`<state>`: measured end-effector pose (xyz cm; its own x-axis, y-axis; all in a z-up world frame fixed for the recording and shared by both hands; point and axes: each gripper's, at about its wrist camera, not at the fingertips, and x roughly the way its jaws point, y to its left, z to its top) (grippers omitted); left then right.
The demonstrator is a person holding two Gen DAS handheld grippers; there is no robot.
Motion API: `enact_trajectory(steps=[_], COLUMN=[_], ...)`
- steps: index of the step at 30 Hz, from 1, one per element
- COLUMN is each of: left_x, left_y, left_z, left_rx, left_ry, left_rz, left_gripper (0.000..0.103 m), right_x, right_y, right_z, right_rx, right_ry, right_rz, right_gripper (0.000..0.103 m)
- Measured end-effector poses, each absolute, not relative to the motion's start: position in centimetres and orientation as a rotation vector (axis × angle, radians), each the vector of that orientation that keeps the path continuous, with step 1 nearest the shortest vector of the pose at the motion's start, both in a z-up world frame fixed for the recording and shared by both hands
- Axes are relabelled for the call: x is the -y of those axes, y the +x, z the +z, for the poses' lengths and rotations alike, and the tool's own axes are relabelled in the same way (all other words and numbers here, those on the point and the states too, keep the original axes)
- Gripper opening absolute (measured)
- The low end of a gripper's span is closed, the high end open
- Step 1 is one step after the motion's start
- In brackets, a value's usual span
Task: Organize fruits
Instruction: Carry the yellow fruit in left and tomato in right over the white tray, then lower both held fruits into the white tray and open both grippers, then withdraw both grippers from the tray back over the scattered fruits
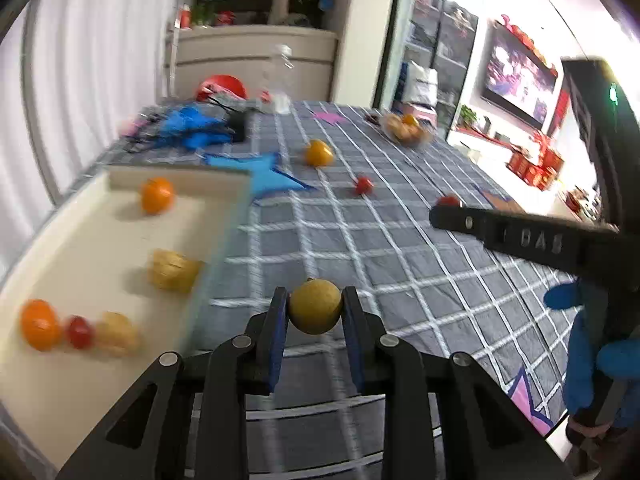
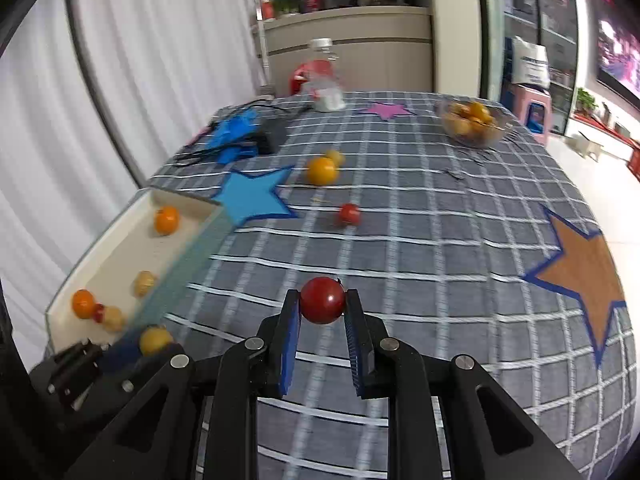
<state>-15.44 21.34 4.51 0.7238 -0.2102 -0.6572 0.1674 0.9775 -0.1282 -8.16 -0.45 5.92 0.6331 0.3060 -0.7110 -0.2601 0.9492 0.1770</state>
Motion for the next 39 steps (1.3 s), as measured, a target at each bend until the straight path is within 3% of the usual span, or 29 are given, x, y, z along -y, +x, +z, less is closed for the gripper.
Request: enact_trajectory(steps=[8, 20, 22, 24, 26, 28, 30, 32, 39], left_x=[-28.8, -35.9, -36.2, -36.2, -35.9, -35.6, -35.4, -35.4, -35.9], left_y=[-15.2, -13.7, -13.5, -13.4, -13.4, -13.5, -13.5, -13.8, -14.7], left_z=[7.0, 4.1, 3.6, 3.3, 3.3, 3.4, 3.2, 3.2, 3.2], left_rx=[-0.668, -0.725, -0.74, -0.755, -0.757, -0.745, -0.738, -0.725, -0.714], left_ry=[-0.085, -0.067, -0.051, -0.031, -0.003, 0.023, 0.034, 0.028, -0.032], left_rz=[-0.024, 0.173, 0.171, 0.174, 0.175, 0.192, 0.223, 0.257, 0.369], left_gripper=[0.029, 0.03, 0.037, 0.057, 0.063, 0.071, 0.071, 0.071, 0.071], right_x=[-6.4, -15.5, -16.2, -16.6, -16.6, -16.3, -15.8, -15.3, -12.4], right_y=[-8.1, -6.7, -6.5, -6.4, -6.3, -6.3, -6.7, -7.4, -8.4], right_z=[6.0, 4.4, 4.2, 3.9, 3.8, 3.9, 4.5, 5.4, 6.3], right_rx=[-0.84, -0.895, -0.9, -0.909, -0.918, -0.917, -0.886, -0.842, -0.806], right_ry=[0.031, -0.022, -0.035, -0.045, -0.042, -0.029, 0.003, -0.016, 0.007], right_rz=[0.463, 0.596, 0.601, 0.6, 0.601, 0.601, 0.637, 0.597, 0.575], right_gripper=[0.023, 0.023, 0.023, 0.023, 0.026, 0.049, 0.081, 0.094, 0.094])
